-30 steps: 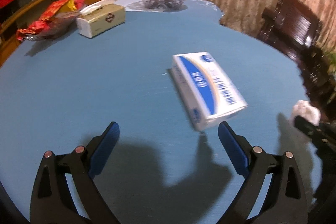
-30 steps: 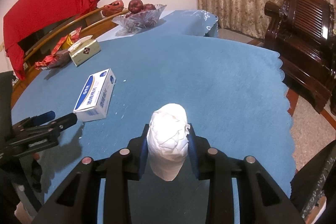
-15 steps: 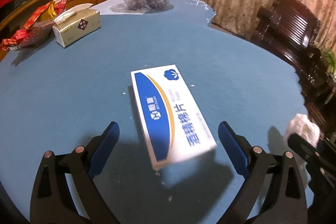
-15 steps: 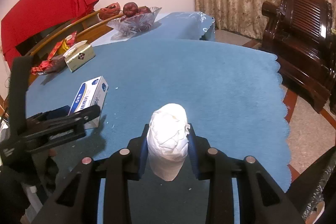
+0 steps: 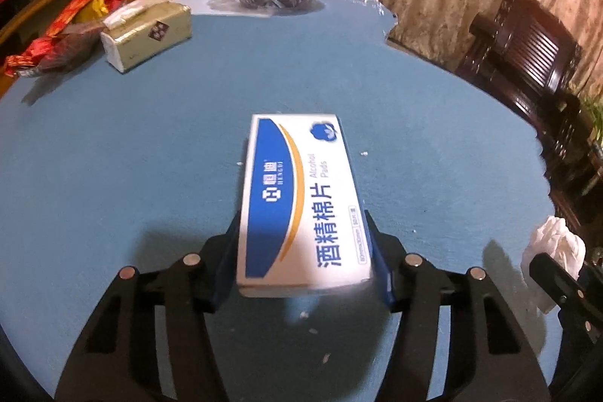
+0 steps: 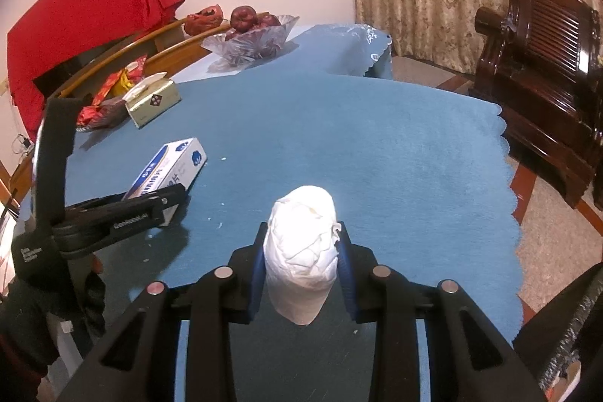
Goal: Collect trash
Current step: 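Grasp the white-blue alcohol swab box with the left tool, then carry the swab box and tissue ball over the black bin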
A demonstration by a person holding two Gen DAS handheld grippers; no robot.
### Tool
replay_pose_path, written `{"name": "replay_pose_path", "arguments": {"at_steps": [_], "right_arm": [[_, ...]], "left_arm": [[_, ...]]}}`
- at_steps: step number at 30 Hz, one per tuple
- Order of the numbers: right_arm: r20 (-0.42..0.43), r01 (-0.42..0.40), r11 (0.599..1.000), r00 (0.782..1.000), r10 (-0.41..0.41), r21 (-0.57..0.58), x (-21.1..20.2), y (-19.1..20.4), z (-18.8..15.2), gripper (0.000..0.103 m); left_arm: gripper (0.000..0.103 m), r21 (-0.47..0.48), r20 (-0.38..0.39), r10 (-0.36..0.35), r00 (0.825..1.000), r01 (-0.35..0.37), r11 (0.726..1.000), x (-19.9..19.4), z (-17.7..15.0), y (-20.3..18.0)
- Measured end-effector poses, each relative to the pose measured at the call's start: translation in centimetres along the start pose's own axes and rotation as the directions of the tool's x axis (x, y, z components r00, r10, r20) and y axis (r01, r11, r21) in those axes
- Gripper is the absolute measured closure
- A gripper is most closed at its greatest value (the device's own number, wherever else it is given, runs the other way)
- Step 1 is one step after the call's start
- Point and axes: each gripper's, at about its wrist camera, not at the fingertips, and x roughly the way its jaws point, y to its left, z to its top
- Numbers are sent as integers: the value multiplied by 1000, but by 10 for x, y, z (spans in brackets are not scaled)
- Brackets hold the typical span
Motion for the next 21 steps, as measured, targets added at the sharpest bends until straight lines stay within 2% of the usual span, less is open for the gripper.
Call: {"name": "replay_pose_path", "arguments": {"at_steps": [5,13,21], "right_arm": [[8,-9,1000,1000,9,4,-12,3,-1,69],[15,-16,1000,1000,16,8,-36,9,-8,70],[59,-2,1000,998,1,20,-83,4,-12,70]], "left_arm": [[48,23,42,-16,999,15,1000,-31,-7,-1],[48,41,44,-57,997,55,998,-71,-29,-7],[48,110,115,-92,989,80,991,-125,-37,-28]]}}
